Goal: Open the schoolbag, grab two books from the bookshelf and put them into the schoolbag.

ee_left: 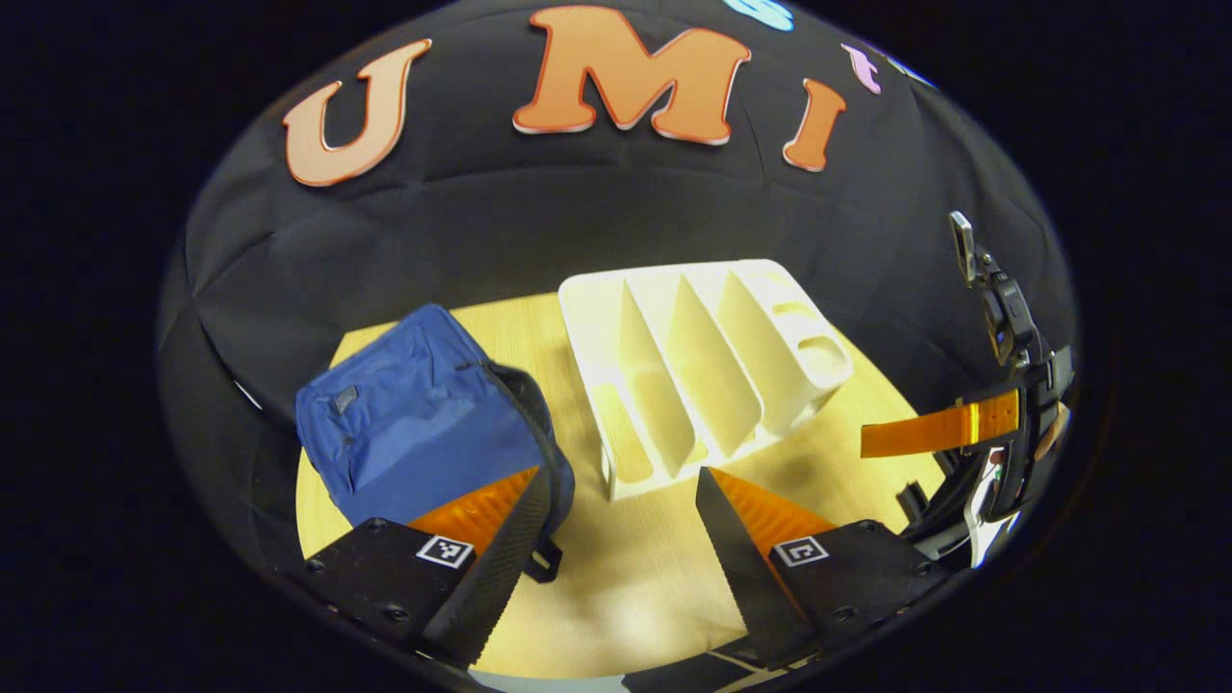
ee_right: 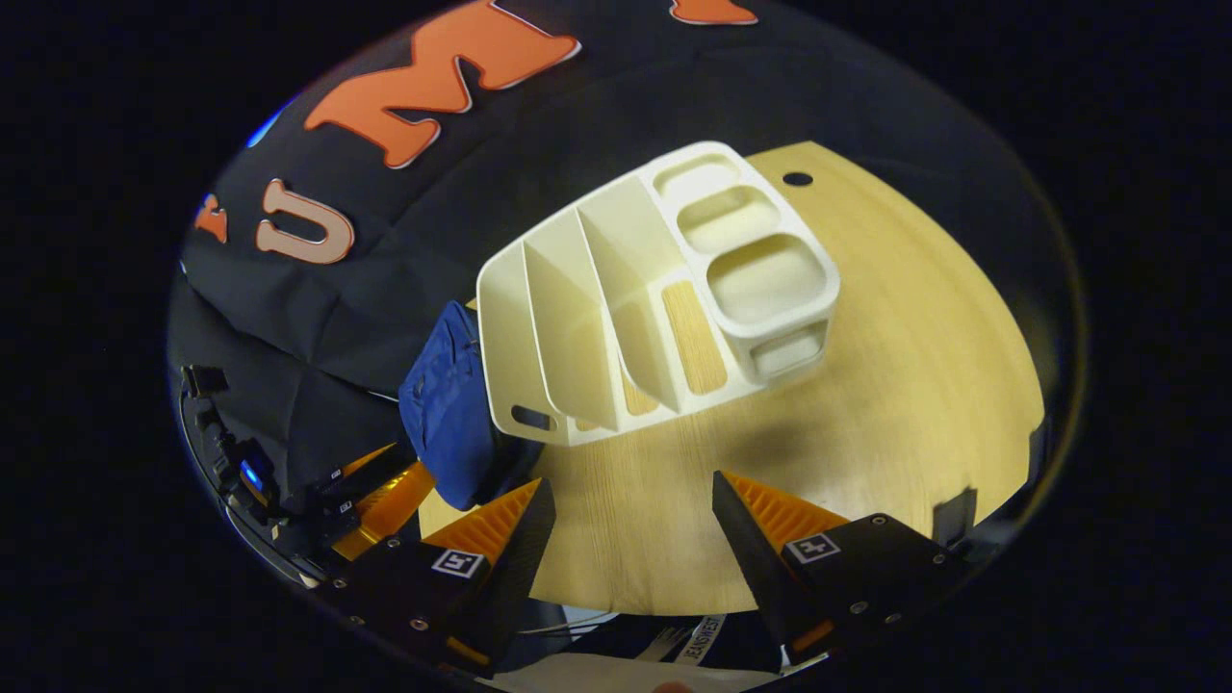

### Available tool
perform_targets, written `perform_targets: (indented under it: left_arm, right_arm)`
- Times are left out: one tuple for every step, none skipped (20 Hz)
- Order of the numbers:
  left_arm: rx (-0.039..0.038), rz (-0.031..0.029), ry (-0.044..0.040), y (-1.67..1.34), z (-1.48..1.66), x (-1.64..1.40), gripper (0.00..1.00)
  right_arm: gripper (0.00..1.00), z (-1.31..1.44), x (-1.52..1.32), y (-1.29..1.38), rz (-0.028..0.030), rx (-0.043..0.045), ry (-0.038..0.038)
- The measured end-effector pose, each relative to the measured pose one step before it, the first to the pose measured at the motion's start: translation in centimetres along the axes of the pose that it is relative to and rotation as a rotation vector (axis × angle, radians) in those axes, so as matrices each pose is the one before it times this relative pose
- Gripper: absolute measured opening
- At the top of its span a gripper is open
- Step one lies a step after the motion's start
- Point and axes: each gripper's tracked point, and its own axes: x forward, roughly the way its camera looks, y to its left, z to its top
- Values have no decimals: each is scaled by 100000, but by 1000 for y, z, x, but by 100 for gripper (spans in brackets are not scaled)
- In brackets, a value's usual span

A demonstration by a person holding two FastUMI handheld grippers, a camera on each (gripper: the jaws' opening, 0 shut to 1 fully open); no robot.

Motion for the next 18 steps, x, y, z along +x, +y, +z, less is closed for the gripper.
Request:
perform_targets:
  left_arm:
    - [-300, 1711, -4760, 84, 1089, 108, 97]
    - [511, 1755, -4660, 73, 977, 216, 97]
    - [653, 2079, -4120, 303, 836, 324, 97]
    - [1006, 1685, -4474, 216, 817, 157, 97]
    - [1100, 982, -3752, -131, 1581, -178, 97]
    - [983, 902, -2961, -135, 1093, -252, 97]
    - [1469, 738, -1310, -157, 762, -765, 97]
    - [1379, 652, -2643, -137, 1140, -816, 100]
    - [891, 1068, -3377, -228, 1478, -838, 100]
    - [291, 1065, -3632, -44, 1343, -542, 96]
    - [-643, 1057, -3216, -148, 1166, -595, 96]
    - [-1778, 967, -2794, 43, 953, -516, 100]
    - [-2205, 435, -2458, 63, 959, -383, 96]
    - [-1894, -195, -1876, 41, 768, -365, 96]
    - [-1649, 202, -920, 155, 172, -168, 96]
    - [-100, -236, -256, 139, -179, -368, 96]
    - [666, 836, -625, 121, 83, -230, 96]
    - [653, 623, -39, 159, -37, 37, 96]
  right_arm:
    - [97, 1560, -947, 104, -1058, -3132, -5361]
    - [98, 1713, -883, 145, -673, -2056, -6241]
    - [98, 1459, -836, 358, -138, -1894, -5828]
    - [97, 1511, -852, 254, 350, -2264, -5307]
    - [97, 1212, -464, 235, -301, -2629, -5402]
    - [97, 1150, -393, 17, -346, -2727, -5456]
    - [98, 666, -172, 265, -154, -2664, -4980]
    - [97, 878, -224, 525, 537, -1979, -4847]
    - [97, 1306, -470, 197, 404, -1918, -4618]
    - [97, 1162, -536, 170, -162, -2415, -4609]
    - [97, 996, -657, -157, -1065, -2597, -4250]
    - [97, 856, -649, -454, -855, -2737, -3841]
    - [97, 647, -683, -511, -1017, -2499, -3238]
    - [97, 546, -775, -484, -1049, -2144, -3405]
    - [97, 579, -246, -351, -1127, -1965, -2687]
    - [97, 353, -368, -260, -562, -1354, -2139]
    - [97, 315, -297, -140, -289, -58, -1575]
    - [97, 223, -205, 206, 522, 219, -919]
